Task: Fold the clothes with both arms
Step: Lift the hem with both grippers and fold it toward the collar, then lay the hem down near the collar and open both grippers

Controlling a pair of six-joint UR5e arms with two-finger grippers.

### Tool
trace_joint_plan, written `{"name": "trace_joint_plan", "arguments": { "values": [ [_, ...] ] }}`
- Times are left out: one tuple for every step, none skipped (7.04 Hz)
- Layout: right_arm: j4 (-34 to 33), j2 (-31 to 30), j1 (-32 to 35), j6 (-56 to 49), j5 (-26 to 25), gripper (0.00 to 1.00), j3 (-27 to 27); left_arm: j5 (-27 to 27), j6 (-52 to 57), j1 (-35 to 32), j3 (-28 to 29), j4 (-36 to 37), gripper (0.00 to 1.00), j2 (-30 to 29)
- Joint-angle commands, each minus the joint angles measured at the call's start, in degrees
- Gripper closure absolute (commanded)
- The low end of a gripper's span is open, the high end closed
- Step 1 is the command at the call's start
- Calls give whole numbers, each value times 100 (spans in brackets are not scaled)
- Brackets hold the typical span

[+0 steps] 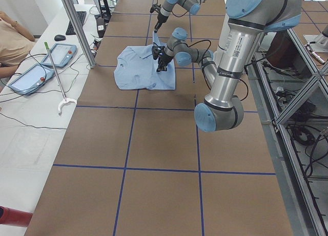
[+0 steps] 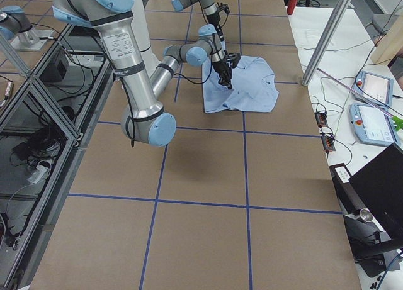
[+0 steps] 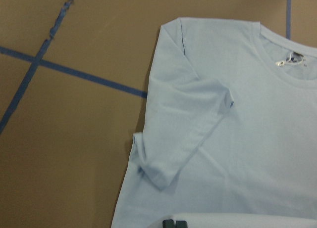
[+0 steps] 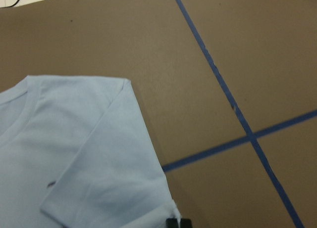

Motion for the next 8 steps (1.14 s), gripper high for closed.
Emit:
{"name": "trace_joint_plan", "arguments": {
  "values": [
    [1553,662,746,-471,35,100,-2078,12,551,-584,1555,-1292,100,-482],
    [2112,1047,853,-656,35,100,-2993,12,668,-795,2067,-1715,100,-719],
    [2170,1607,863,-631,44,100,-3638,116,669,-884,2394,-1919,100,-974],
    [2179,1709,855,-622,52,100,-3836,378,695,-920,2737,-2008,100,-1159],
    [2179,1727,846,-631,61,100,-3951,442,756,-981,3132,-2427,100,-1291],
    [2188,1736,837,-622,61,100,-3978,564,765,-973,3519,-2805,100,-1345],
    [2188,1736,820,-631,61,100,-3987,679,896,-982,3862,-2974,100,-1432],
    [2188,1736,819,-631,61,100,-4013,680,932,-1069,4039,-3150,100,-1433]
  ]
}}
